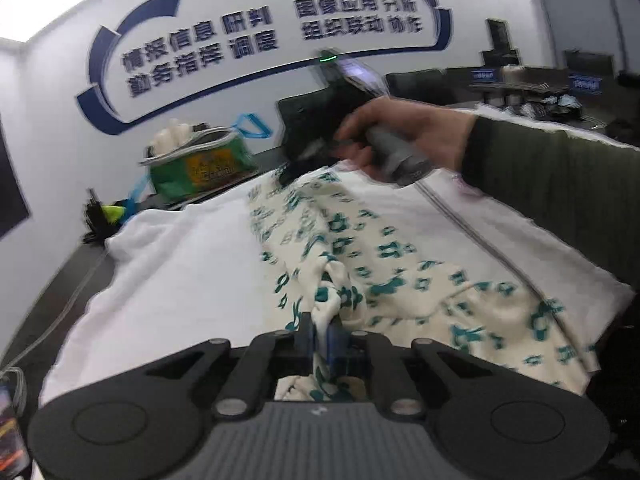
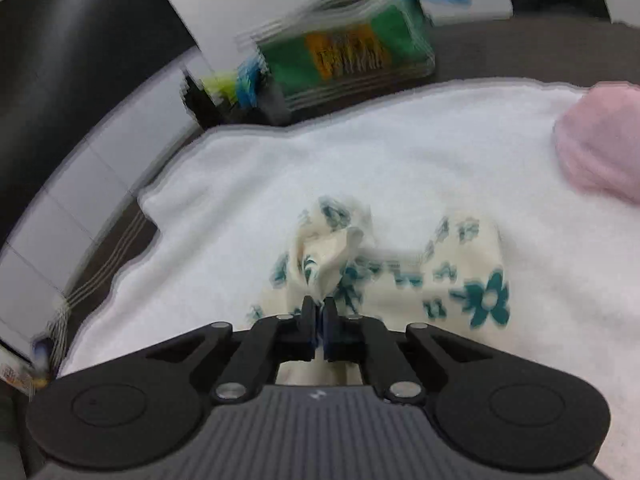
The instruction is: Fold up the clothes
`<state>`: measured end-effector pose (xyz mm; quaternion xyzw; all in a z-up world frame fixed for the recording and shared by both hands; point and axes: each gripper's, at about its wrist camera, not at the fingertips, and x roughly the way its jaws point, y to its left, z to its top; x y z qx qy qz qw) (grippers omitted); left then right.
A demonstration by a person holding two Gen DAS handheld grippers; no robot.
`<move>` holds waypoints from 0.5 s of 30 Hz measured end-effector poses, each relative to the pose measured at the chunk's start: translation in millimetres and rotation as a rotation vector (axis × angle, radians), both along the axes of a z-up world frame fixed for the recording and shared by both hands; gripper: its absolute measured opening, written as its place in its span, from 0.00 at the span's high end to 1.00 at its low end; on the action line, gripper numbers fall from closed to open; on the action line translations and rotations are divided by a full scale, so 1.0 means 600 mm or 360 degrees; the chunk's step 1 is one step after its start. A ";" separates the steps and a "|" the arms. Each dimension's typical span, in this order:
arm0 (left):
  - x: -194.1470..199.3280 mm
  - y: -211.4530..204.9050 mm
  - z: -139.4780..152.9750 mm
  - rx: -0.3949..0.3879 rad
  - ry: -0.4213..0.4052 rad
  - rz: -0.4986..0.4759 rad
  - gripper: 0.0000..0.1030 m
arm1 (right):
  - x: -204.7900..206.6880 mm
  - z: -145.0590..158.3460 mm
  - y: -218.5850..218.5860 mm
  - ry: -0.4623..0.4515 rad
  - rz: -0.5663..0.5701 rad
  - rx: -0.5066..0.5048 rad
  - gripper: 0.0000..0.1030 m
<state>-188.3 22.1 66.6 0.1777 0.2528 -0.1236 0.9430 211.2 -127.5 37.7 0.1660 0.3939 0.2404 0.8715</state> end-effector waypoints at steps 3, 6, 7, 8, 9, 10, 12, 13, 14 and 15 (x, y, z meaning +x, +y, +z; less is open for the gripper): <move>0.004 -0.003 -0.025 0.0004 0.0091 -0.0032 0.92 | -0.001 -0.017 -0.051 0.0035 -0.0121 0.0122 0.98; 0.000 0.018 -0.024 -0.0117 0.0176 -0.0102 0.78 | 0.002 -0.055 -0.057 0.0105 -0.0137 0.0021 0.95; -0.002 0.032 -0.015 -0.0196 0.0203 -0.0138 0.74 | -0.006 -0.052 -0.060 0.0076 -0.0145 0.0029 0.92; -0.004 0.047 -0.007 -0.0274 0.0230 -0.0175 0.67 | -0.014 -0.041 -0.064 0.0043 -0.0159 0.0032 0.81; -0.006 0.063 0.002 -0.0359 0.0257 -0.0209 0.58 | -0.023 -0.029 -0.068 0.0011 -0.0173 0.0031 0.67; -0.005 0.084 0.012 -0.0457 0.0280 -0.0228 0.53 | -0.034 -0.012 -0.074 -0.0045 -0.0192 0.0017 0.62; 0.002 0.109 0.020 -0.0529 0.0255 -0.0174 0.46 | -0.059 0.016 -0.081 -0.0141 -0.0195 -0.0037 0.59; 0.006 0.121 0.021 -0.0538 0.0238 -0.0128 0.46 | -0.072 0.028 -0.082 -0.0168 -0.0193 -0.0065 0.59; 0.015 0.128 0.015 -0.0530 0.0234 -0.0063 0.46 | -0.084 0.041 -0.083 -0.0196 -0.0191 -0.0093 0.60; 0.025 0.134 0.008 -0.0523 0.0237 -0.0002 0.46 | -0.096 0.045 -0.077 -0.0209 -0.0152 -0.0120 0.62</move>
